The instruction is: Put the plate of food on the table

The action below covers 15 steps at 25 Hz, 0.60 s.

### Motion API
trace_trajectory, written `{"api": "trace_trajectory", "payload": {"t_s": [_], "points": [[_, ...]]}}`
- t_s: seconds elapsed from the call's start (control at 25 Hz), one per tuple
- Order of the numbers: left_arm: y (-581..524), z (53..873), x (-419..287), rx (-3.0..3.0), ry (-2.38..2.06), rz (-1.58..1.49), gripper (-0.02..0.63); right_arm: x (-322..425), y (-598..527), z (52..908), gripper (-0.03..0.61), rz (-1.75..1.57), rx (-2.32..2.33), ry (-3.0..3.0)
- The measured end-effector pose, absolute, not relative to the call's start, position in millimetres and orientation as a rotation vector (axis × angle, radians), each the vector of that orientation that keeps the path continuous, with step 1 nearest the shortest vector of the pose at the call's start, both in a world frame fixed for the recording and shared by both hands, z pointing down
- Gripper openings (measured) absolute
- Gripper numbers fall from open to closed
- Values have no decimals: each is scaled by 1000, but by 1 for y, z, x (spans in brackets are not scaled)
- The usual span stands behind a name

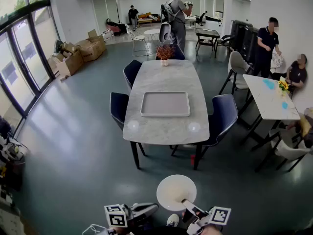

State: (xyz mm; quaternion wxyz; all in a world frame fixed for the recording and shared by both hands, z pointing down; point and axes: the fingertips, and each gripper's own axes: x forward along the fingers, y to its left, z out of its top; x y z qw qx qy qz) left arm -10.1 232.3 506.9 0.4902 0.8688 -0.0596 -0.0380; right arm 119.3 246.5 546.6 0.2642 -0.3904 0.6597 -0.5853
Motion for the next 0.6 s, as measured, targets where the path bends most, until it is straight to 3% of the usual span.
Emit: {"api": "trace_trajectory", "payload": {"t_s": [0.6], "points": [[230, 509, -1, 2119, -138, -78, 6, 126, 245, 544, 31, -1594, -1045, 1730]]}}
